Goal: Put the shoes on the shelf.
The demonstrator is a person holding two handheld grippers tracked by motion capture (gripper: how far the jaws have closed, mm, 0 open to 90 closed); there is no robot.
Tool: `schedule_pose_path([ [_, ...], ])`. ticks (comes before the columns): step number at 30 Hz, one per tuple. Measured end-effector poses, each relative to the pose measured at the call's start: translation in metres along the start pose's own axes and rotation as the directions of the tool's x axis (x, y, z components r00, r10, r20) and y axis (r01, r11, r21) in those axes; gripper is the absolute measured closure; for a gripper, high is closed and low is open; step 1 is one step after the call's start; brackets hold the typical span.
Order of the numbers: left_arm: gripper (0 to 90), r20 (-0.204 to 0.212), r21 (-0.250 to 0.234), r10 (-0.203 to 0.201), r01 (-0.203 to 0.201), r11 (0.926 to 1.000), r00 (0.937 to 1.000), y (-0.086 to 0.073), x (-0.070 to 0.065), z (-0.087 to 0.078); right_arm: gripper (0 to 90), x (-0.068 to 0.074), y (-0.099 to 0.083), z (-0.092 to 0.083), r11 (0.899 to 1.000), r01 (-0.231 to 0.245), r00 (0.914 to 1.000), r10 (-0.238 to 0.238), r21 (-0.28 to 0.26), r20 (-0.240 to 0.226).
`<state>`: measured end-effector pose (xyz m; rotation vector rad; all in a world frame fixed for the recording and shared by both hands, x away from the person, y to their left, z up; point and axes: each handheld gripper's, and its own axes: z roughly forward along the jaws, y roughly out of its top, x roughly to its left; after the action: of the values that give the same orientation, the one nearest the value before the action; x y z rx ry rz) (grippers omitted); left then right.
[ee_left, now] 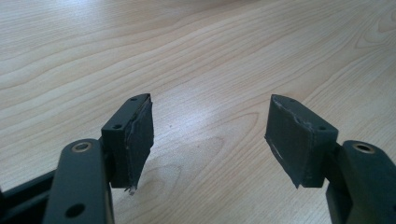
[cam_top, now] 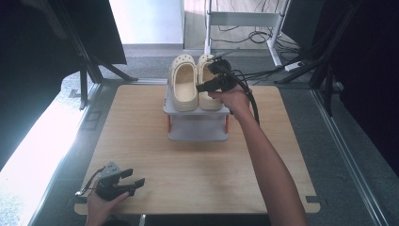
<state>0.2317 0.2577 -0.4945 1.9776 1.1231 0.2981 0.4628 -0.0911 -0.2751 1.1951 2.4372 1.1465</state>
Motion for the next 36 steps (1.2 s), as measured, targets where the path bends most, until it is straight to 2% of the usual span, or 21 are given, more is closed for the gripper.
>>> schedule_pose_path([
  [5, 33.0, 0.0, -0.007, 0.005, -0.005, 1.0, 1.0, 0.001, -0.002, 0.002, 60.8, 0.001, -0.026, -0.009, 0.997, 0.059, 0.9955, -0.062, -0.042, -0.071],
  [10, 33.0, 0.001, -0.005, 0.01, -0.009, 0.9999, 1.0, 0.002, -0.005, 0.004, 60.8, 0.003, -0.051, -0.016, 0.994, 0.087, 0.9885, -0.094, -0.062, -0.118],
  [16, 33.0, 0.011, 0.004, 0.036, -0.036, 0.9994, 0.9993, 0.003, -0.01, 0.009, 60.5, 0.011, -0.082, -0.018, 0.986, 0.147, 0.9733, -0.158, -0.075, -0.167],
  [23, 33.0, 0.013, 0.006, 0.042, -0.042, 0.9991, 0.999, 0.004, -0.012, 0.011, 59.8, 0.009, -0.117, -0.014, 0.987, 0.14, 0.9666, -0.154, -0.08, -0.205],
  [32, 33.1, 0.014, 0.015, 0.048, -0.048, 0.9987, 0.9987, 0.005, -0.015, 0.016, 59.5, -0.006, -0.158, -0.005, 0.991, 0.096, 0.9708, -0.114, -0.093, -0.211],
  [36, 33.2, 0.014, 0.016, 0.046, -0.046, 0.9988, 0.9989, 0.005, -0.015, 0.016, 59.2, -0.011, -0.167, -0.002, 0.993, 0.084, 0.9728, -0.1, -0.084, -0.209],
])
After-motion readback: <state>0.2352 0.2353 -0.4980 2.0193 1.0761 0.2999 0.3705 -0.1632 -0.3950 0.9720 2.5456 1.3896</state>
